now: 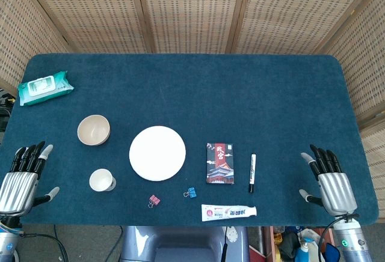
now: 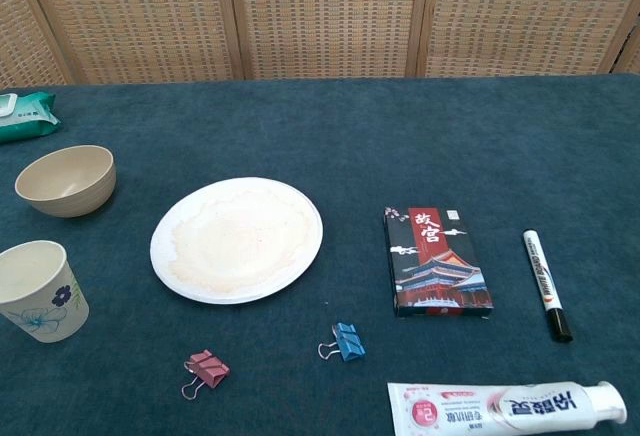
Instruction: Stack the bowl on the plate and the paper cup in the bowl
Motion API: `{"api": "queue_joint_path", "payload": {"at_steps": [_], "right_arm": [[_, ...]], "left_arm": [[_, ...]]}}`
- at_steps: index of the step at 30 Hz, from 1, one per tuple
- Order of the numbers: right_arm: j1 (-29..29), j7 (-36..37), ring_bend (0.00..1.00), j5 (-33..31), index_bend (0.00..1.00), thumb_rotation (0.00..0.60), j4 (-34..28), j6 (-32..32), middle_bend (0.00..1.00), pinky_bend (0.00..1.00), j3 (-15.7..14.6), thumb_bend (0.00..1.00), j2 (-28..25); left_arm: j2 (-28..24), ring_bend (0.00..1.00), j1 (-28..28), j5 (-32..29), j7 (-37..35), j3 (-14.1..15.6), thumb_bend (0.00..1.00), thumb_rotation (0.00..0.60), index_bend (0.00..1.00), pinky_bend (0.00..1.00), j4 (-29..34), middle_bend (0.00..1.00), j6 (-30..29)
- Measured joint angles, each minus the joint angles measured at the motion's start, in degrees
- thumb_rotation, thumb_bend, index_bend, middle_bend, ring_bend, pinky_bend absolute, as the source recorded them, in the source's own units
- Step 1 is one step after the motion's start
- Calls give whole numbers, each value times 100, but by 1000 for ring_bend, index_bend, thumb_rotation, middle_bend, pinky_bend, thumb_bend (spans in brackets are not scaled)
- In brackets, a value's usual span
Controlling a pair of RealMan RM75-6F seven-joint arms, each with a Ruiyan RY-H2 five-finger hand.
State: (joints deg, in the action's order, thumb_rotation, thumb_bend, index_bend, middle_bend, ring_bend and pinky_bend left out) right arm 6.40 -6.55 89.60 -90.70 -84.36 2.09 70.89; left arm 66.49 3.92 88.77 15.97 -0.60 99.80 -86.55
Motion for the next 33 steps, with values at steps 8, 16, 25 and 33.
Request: {"api": "queue_joint_path", "payload": {"at_steps": [8, 16, 25, 33], "right_arm": [[-14, 14, 0, 10, 123, 600, -11, -16, 0, 0, -10, 134, -20], [-9, -8, 0, 10, 123, 600, -25, -7, 0, 0, -9, 134, -13], [-16, 16, 0, 8, 123, 600, -15, -15, 0, 0, -11, 134, -21], [-25, 52, 0, 10, 123, 600, -13, -32, 0, 0, -8, 134, -37]], "left_arm": [[-4, 0, -4, 21, 4, 13, 155, 600, 40, 0, 5, 0, -7], [-5, 0, 4, 61, -55, 3, 155, 600, 50, 0, -2, 0, -28], [8, 0, 21, 56, -76, 3, 155, 600, 54, 0, -12, 0, 3], [18, 0, 39, 102, -112, 30, 155, 600, 129, 0, -9, 0, 34]]}}
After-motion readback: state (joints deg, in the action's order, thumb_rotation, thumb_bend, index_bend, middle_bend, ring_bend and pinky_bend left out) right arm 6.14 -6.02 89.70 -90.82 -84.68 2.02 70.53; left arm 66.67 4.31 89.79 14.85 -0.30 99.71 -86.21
